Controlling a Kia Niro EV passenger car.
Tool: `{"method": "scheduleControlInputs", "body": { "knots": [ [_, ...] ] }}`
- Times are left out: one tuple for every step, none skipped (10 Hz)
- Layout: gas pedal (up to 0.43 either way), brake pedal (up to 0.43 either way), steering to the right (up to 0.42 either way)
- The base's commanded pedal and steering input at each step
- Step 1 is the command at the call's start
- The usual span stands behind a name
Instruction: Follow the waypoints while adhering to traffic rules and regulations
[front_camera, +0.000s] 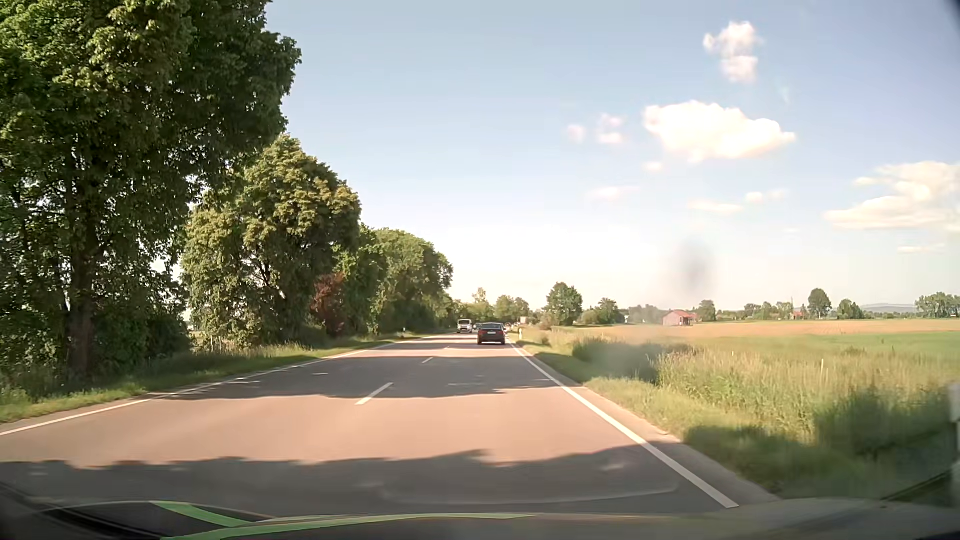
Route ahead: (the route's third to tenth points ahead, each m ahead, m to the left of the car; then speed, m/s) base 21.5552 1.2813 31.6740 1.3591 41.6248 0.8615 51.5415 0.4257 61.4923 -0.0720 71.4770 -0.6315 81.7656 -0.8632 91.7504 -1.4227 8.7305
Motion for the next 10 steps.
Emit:
{"method": "scheduleControlInputs", "body": {
  "knots": [
    [0.130,0.000,0.005],
    [0.130,0.000,0.005],
    [0.130,0.000,0.005],
    [0.130,0.000,0.005],
    [0.130,0.000,0.004],
    [0.130,0.000,0.004],
    [0.130,0.000,0.004],
    [0.130,0.000,0.003],
    [0.130,0.000,0.003],
    [0.130,0.000,0.003]
  ]
}}
